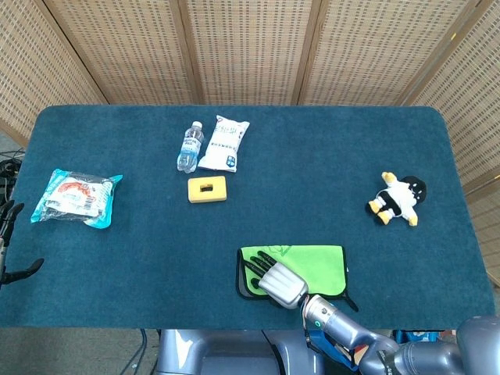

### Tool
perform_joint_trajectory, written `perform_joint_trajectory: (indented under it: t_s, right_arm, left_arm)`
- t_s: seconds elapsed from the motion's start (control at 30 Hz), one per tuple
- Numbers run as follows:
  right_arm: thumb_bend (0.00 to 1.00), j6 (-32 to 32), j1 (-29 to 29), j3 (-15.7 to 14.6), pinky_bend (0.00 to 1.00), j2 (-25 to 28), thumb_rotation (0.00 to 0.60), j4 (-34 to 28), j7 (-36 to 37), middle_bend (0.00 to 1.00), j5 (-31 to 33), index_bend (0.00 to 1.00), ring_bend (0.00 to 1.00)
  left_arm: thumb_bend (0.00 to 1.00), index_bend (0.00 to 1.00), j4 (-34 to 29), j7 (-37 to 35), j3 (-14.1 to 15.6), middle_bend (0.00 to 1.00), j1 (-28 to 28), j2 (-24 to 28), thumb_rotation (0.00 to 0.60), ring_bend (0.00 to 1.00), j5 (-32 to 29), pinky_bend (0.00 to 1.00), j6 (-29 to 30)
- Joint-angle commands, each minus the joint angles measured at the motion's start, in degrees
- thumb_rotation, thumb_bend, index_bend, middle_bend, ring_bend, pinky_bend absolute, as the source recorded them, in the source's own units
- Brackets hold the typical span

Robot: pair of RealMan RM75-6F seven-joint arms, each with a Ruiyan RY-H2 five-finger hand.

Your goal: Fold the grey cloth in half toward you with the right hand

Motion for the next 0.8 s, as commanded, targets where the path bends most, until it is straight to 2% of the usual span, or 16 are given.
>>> perform_joint_trajectory:
  t_s: [0.03,0.13,0.43,0.8]
  right_arm:
    - [0.44,0.0,0.0,0.0,0.0,0.0,0.6,0.1,0.1,0.0,0.0,0.44,0.0]
    - [0.47,-0.1,0.0,-0.1,0.0,-0.1,0.6,0.1,0.1,0.0,0.1,0.45,0.0]
    - [0.48,0.2,-0.1,-0.3,0.0,-0.3,0.6,0.3,0.4,0.0,-0.2,0.52,0.0]
    - [0.49,1.7,-0.5,-0.2,0.0,-1.5,0.6,0.8,3.2,0.0,-1.4,0.53,0.0]
  left_arm:
    - [0.22,0.0,0.0,0.0,0.0,0.0,0.0,0.0,0.6,0.0,0.0,0.0,0.0]
    - [0.22,0.0,0.0,0.1,0.0,0.0,0.0,0.0,0.6,0.0,0.0,0.0,-0.1]
    - [0.22,0.0,0.0,0.0,0.0,0.0,0.0,0.0,0.6,0.0,0.0,0.0,-0.1]
    - [0.22,0.0,0.0,-0.1,0.0,0.0,0.0,0.1,0.6,0.0,0.1,0.0,0.0]
